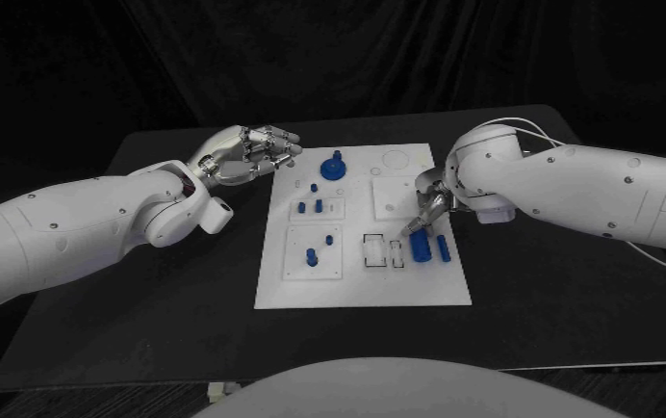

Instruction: Assemble the parts on the task board

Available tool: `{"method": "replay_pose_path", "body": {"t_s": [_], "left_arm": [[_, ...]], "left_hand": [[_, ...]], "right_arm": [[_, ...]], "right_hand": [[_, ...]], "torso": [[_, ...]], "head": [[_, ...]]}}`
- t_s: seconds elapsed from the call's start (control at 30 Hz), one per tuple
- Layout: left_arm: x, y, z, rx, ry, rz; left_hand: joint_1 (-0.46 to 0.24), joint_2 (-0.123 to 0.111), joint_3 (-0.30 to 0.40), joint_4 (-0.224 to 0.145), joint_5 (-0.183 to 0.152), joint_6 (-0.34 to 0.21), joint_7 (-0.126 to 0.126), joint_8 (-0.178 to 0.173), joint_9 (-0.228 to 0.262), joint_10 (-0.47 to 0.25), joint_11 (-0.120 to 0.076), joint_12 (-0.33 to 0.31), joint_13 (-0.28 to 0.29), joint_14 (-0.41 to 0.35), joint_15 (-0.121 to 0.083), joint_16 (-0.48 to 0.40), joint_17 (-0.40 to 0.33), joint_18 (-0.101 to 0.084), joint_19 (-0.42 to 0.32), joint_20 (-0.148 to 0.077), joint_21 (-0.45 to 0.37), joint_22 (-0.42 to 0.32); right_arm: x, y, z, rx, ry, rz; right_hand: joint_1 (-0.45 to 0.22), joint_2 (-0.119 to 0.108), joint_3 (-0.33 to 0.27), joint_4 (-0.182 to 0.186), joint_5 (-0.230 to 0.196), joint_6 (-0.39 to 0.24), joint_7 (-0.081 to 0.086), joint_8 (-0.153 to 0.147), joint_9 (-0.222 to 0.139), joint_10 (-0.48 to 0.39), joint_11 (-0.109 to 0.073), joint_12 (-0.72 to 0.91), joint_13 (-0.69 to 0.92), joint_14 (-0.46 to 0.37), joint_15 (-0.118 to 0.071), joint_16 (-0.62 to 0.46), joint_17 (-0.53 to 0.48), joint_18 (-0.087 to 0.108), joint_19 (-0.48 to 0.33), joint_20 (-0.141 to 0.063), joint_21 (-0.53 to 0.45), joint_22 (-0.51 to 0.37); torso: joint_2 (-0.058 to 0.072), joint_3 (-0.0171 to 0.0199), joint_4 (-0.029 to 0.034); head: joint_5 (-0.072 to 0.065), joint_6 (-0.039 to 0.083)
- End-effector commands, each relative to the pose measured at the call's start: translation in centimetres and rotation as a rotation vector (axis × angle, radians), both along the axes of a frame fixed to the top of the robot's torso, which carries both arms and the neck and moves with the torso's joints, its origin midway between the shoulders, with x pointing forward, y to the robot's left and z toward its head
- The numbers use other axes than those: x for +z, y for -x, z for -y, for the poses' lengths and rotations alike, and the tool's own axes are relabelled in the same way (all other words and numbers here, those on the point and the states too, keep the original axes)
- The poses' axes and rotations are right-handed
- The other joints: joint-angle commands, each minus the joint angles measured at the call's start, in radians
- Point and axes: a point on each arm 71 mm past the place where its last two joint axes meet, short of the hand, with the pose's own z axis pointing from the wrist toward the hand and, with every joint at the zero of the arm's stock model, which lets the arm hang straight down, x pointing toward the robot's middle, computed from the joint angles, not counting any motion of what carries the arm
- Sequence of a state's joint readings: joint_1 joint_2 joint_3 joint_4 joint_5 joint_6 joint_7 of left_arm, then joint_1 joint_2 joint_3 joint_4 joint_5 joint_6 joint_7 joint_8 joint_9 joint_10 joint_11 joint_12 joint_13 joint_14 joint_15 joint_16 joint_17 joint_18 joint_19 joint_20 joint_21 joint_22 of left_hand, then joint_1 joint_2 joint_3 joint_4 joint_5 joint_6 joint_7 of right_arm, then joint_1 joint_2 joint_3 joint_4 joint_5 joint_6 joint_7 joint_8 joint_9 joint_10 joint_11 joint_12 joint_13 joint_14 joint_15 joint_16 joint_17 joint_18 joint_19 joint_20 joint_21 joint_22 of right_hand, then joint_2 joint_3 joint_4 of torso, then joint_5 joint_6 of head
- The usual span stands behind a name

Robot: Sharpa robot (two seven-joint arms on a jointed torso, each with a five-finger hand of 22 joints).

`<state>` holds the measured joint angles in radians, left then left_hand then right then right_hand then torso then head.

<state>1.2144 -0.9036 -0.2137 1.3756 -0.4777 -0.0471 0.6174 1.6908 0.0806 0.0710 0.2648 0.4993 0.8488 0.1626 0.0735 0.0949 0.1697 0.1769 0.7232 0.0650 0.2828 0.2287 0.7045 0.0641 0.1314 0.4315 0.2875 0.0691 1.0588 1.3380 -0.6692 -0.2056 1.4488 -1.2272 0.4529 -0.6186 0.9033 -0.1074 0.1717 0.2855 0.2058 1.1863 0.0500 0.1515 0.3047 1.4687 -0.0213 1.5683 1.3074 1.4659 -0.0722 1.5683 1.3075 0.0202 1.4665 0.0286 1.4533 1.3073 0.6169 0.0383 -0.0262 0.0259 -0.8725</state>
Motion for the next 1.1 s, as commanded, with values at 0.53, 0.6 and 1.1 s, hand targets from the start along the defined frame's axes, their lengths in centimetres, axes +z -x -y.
{"method": "replay_pose_path", "body": {"t_s": [0.53,0.6,1.1], "left_arm": [[-0.06,0.07,0.14,-0.009,0.009,-0.016],[-0.07,0.07,0.14,-0.009,0.009,-0.017],[-0.14,-0.03,0.19,-0.009,0.005,-0.022]], "left_hand": [[0.009,-0.002,0.006,0.000,0.006,0.001,0.006,0.005,0.002,0.002,0.009,0.006,0.000,0.003,0.004,0.005,-0.001,-0.008,-0.004,-0.002,0.006,0.002],[0.009,-0.002,0.006,0.000,0.006,0.001,0.006,0.005,0.002,0.002,0.009,0.006,0.000,0.003,0.004,0.005,-0.001,-0.008,-0.004,-0.002,0.006,0.002],[0.009,-0.002,0.007,0.000,0.006,0.003,0.007,0.006,0.002,0.004,0.010,0.007,-0.001,0.004,0.006,0.006,0.000,-0.009,-0.004,-0.001,0.006,0.002]], "right_arm": [[-1.07,0.03,-0.06,-0.022,0.017,-0.007],[-1.11,0.05,-0.09,-0.022,0.016,-0.007],[-0.89,0.06,-0.02,-0.051,-0.030,0.040]], "right_hand": [[0.008,0.020,0.013,-0.035,0.149,-0.003,-0.020,0.044,0.142,0.102,-0.018,0.003,0.263,0.097,-0.025,-0.014,0.228,0.038,0.017,-0.013,-0.135,0.177],[0.014,0.016,0.017,-0.050,0.168,-0.010,-0.023,0.067,0.194,0.102,-0.024,0.003,0.263,0.096,-0.029,-0.015,0.226,0.040,0.015,-0.017,-0.148,0.173],[0.018,0.021,0.048,-0.097,0.194,-0.089,-0.038,0.173,0.444,0.102,-0.034,0.003,0.263,0.092,-0.039,-0.026,0.204,0.046,0.011,-0.028,-0.193,0.160]], "torso": [[0.000,0.0001,0.0002],[0.000,-0.0001,-0.0001],[0.000,0.0001,-0.0001]], "head": [[0.003,0.000],[0.004,0.000],[0.005,0.000]]}}
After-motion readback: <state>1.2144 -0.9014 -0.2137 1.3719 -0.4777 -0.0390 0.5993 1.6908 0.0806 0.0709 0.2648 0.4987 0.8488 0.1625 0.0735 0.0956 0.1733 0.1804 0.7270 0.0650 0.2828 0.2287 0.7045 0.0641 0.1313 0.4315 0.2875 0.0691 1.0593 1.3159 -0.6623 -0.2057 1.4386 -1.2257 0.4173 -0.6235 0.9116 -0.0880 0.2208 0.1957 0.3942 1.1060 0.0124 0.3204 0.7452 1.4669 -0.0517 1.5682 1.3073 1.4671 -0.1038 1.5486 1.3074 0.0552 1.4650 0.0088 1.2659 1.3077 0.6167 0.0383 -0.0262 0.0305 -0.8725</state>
